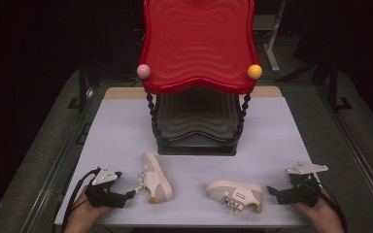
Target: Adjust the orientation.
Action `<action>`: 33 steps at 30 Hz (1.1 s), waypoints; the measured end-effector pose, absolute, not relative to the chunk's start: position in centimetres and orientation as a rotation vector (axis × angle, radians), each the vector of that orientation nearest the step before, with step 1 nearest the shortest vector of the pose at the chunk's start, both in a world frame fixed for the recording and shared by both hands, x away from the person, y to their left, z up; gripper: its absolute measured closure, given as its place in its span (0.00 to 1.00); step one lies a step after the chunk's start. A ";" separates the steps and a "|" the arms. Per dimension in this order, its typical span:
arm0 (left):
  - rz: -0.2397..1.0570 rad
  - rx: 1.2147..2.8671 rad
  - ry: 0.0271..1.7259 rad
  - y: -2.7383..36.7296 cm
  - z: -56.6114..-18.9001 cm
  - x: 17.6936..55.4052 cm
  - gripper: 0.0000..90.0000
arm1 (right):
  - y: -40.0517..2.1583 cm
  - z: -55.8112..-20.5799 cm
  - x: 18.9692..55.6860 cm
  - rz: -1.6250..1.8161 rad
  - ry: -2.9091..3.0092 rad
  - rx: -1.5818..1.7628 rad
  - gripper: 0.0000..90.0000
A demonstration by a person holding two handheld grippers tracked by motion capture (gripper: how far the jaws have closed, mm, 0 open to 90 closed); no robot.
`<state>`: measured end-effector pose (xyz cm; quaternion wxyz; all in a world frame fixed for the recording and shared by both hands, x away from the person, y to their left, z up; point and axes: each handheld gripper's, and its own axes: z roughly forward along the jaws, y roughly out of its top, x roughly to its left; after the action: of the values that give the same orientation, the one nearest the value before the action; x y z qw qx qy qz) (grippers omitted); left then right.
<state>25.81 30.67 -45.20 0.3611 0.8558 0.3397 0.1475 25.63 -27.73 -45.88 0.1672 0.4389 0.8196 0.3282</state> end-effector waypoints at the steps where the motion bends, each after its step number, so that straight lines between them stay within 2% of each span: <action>1: 0.377 2.203 0.877 30.7 -45.2 25.8 0.14 | -27.7 -45.9 25.6 0.934 2.332 1.249 0.00; 15: 0.376 2.212 0.859 30.9 -45.0 25.8 0.17 | -27.7 -45.9 25.6 0.935 2.331 1.247 0.00; 20: 0.350 2.213 0.851 32.1 -44.4 25.4 0.49 | -27.7 -45.9 25.6 0.936 2.331 1.247 0.00; 21: 0.340 2.200 0.847 32.6 -44.1 25.2 0.66 | -27.7 -45.9 25.6 0.936 2.331 1.247 0.00; 22: 0.340 2.200 0.847 32.6 -44.1 25.2 0.71 | -27.7 -45.9 25.6 0.936 2.331 1.247 0.00; 23: 0.344 2.187 0.847 32.9 -44.1 25.0 0.71 | -27.7 -45.9 25.6 0.936 2.331 1.249 0.00; 24: 0.333 2.166 0.868 33.2 -44.2 25.0 0.78 | -27.7 -45.9 25.6 0.936 2.331 1.250 0.00; 25: 0.273 2.149 0.899 33.6 -44.4 25.0 0.93 | -27.7 -45.9 25.6 0.935 2.331 1.248 0.00; 26: 0.229 2.141 0.914 34.0 -44.5 25.1 0.93 | -27.7 -45.9 25.6 0.935 2.331 1.248 0.00; 28: 0.172 2.129 0.918 34.3 -44.4 25.0 1.00 | -27.7 -45.9 25.6 0.935 2.331 1.249 0.00; 33: 0.179 2.097 0.846 33.6 -42.9 24.6 1.00 | -27.7 -45.9 25.6 0.935 2.331 1.248 0.00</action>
<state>24.64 33.55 -42.94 0.4227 0.8378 0.3380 0.0715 25.61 -27.73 -45.89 0.1678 0.4388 0.8193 0.3288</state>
